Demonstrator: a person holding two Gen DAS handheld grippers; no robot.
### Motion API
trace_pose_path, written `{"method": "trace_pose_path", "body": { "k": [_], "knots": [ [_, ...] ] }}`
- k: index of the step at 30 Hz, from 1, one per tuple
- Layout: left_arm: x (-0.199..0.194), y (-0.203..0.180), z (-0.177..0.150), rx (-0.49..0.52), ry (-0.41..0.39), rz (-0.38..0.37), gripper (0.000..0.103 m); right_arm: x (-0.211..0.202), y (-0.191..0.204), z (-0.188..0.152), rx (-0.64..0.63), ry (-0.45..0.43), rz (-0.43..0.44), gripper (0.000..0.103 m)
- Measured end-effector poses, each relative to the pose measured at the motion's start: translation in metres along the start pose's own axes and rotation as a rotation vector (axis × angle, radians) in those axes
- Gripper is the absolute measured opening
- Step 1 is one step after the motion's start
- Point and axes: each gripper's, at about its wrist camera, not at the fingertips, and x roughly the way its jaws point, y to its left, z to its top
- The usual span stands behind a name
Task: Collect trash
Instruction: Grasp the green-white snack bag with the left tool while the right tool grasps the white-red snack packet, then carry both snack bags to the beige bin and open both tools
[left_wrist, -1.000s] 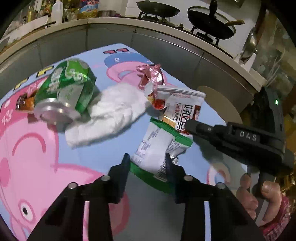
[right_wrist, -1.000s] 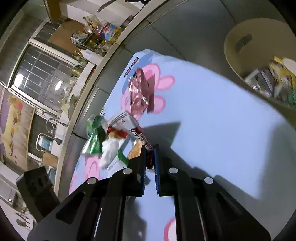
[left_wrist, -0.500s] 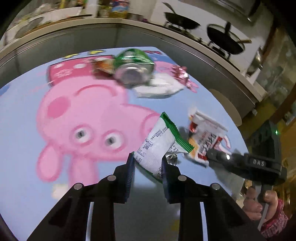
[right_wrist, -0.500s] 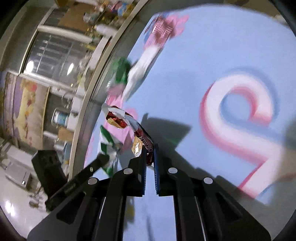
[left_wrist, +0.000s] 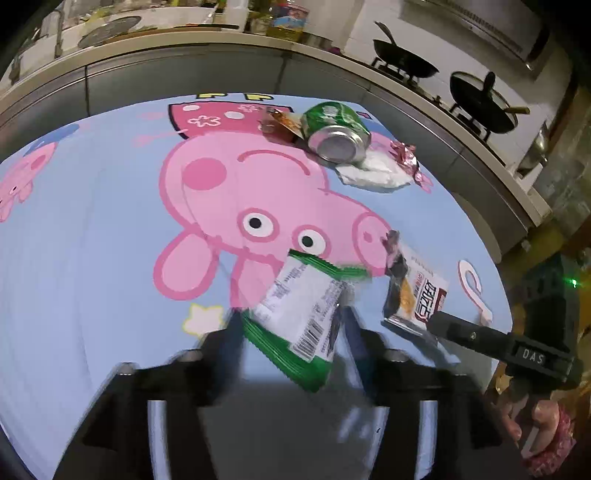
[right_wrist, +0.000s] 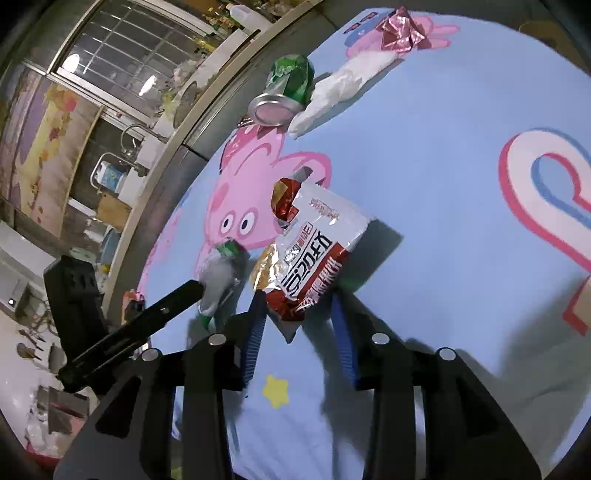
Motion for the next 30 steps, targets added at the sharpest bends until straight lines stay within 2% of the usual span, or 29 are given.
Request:
{"method": "trace_pose_path", "body": {
  "k": [3,4,9,12,16,17,19,21,22,23,26,30],
  "knots": [
    [0.0,0.001,0.0,-0.008,-0.005,-0.005,0.069,-0.006,0.0,0.001,-0.008,-0.025,-0.032,0.044],
    [0.0,0.001,0.0,-0.01,-0.006,-0.003,0.074,-0.008,-0.002,0.002,0.001,-0.032,-0.033,0.046],
    [0.005,-0.001,-0.001,-0.005,0.01,-0.005,0.076,-0.015,-0.021,0.005,0.061,-0.041,0.016,0.046],
    [0.01,-0.003,-0.002,-0.005,0.019,-0.008,0.082,-0.014,-0.025,0.009,0.076,-0.04,0.028,0.046],
    [0.016,-0.01,-0.004,0.021,0.022,-0.001,0.081,-0.012,-0.028,0.014,0.082,-0.044,0.04,0.047],
    [0.017,-0.012,-0.005,0.033,0.023,0.007,0.08,-0.01,-0.028,0.016,0.08,-0.046,0.04,0.047],
    [0.018,-0.015,-0.005,0.059,0.005,0.048,0.057,-0.006,-0.025,0.019,0.07,-0.047,0.036,0.045],
    [0.019,-0.016,-0.005,0.078,-0.001,0.071,0.041,0.001,-0.019,0.024,0.045,-0.039,0.019,0.036],
    [0.019,-0.015,-0.004,0.074,0.001,0.057,0.03,0.007,-0.018,0.024,0.039,-0.023,0.014,0.018],
    [0.019,-0.014,-0.002,0.063,0.012,0.034,0.025,0.014,-0.017,0.025,0.047,0.007,0.028,0.005],
    [0.017,-0.016,0.001,0.064,0.009,0.035,0.023,0.018,-0.014,0.026,0.05,0.015,0.062,0.004],
    [0.013,-0.02,0.012,0.044,0.012,-0.017,0.022,0.004,-0.009,0.032,0.017,-0.027,0.079,0.003]
  ]
}}
